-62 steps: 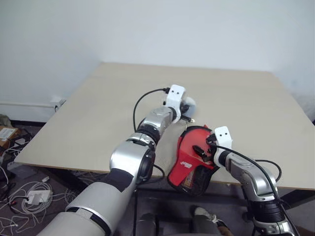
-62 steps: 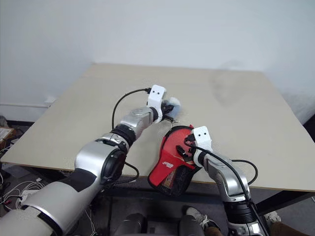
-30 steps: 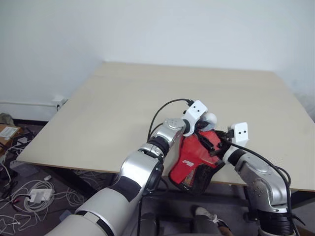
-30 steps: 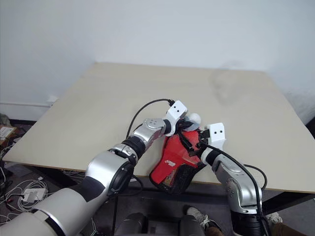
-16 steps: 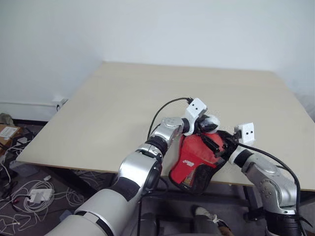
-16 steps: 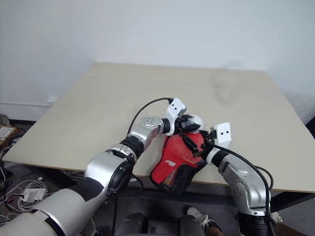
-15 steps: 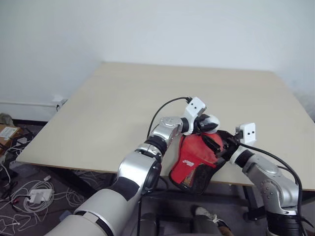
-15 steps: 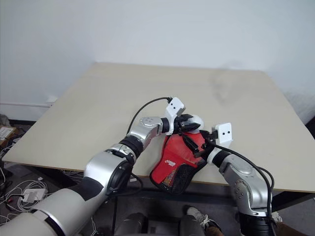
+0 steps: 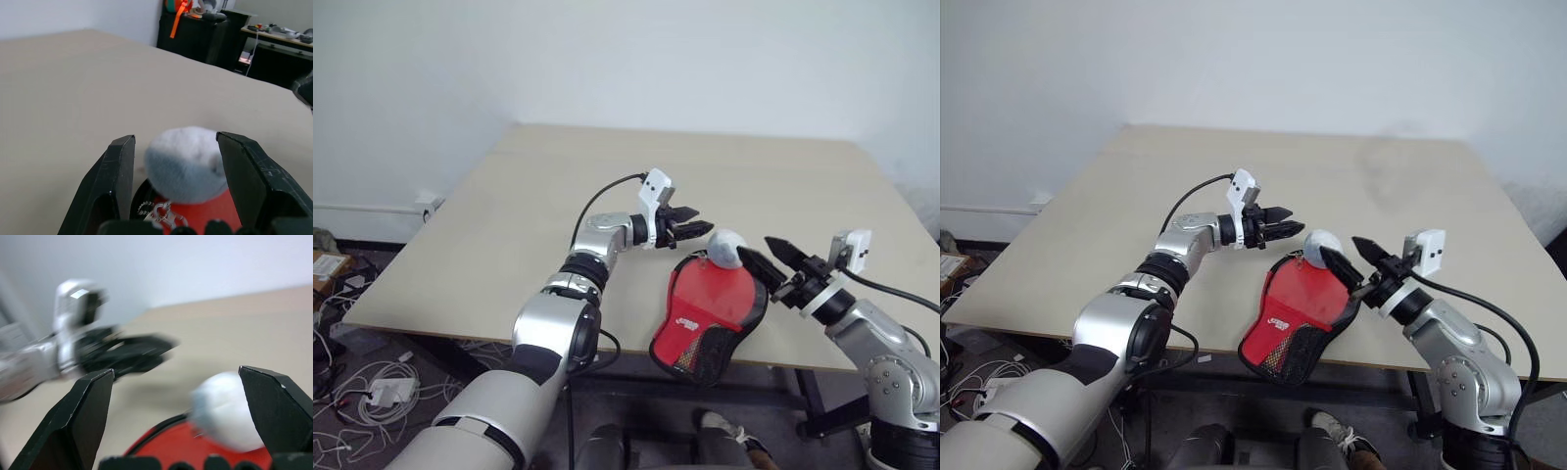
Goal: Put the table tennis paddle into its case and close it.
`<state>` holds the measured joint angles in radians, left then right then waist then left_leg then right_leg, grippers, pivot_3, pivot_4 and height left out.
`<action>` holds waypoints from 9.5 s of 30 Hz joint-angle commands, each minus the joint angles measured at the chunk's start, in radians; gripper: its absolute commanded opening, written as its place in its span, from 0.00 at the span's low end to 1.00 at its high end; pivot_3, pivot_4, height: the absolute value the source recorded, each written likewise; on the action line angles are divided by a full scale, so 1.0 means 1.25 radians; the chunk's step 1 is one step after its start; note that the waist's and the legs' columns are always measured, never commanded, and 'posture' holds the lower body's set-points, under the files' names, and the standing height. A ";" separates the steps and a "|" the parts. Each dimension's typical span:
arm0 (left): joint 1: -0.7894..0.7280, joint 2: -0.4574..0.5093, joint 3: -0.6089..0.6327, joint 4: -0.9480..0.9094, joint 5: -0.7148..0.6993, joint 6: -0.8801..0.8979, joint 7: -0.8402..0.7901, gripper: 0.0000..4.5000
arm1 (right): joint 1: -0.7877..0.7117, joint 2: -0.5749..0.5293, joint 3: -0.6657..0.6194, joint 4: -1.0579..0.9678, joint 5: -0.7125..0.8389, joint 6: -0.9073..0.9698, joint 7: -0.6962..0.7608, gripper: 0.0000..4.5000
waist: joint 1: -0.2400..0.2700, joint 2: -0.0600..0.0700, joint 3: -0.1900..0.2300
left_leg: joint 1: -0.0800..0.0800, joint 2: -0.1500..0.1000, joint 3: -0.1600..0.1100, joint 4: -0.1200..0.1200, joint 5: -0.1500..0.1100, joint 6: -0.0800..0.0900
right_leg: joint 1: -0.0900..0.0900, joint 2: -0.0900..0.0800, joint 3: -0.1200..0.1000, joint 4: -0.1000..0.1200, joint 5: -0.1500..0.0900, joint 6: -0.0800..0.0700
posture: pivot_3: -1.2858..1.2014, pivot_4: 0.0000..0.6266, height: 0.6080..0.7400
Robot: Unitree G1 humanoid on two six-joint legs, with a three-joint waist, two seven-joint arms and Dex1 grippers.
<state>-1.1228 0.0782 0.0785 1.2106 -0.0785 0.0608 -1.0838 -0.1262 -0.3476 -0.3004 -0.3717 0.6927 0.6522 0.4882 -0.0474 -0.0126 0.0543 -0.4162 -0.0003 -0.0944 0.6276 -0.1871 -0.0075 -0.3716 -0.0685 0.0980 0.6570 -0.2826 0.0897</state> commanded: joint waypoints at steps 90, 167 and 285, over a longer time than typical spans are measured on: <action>0.271 -0.077 -0.256 -0.284 0.086 0.106 0.169 0.62 | 0.061 -0.338 -0.047 0.104 -0.192 0.176 0.029 0.03 | 0.007 0.004 -0.001 | 0.003 -0.002 0.000 0.002 0.000 0.000 | 0.006 -0.001 0.000 -0.001 -0.001 0.001 | 0.52 0.00 1.00; 0.104 -0.125 -0.422 -0.079 0.238 -0.139 -0.066 0.62 | 0.475 -0.445 0.102 -0.470 -0.001 0.147 0.246 0.02 | 0.040 -0.004 -0.002 | 0.003 0.001 0.000 0.005 -0.005 -0.001 | 0.012 -0.001 -0.003 -0.012 0.000 0.002 | 0.52 0.00 1.00; 0.241 0.106 -0.226 -0.427 0.010 0.201 -0.089 0.62 | -0.389 0.058 -0.251 0.471 -0.195 0.000 -0.571 0.00 | -0.004 0.015 -0.003 | 0.004 0.001 0.001 0.001 -0.003 0.002 | 0.009 0.000 0.000 -0.009 0.004 -0.002 | 0.52 0.00 1.00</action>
<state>-0.8078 0.2018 -0.2217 0.7159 -0.0479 0.3084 -1.1998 -0.5655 -0.2460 -0.6035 0.2161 0.4690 0.7189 -0.1980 -0.0521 0.0066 0.0512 -0.4111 0.0005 -0.0937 0.6288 -0.1903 -0.0054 -0.3607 -0.0685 0.0978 0.6460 -0.2772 0.0867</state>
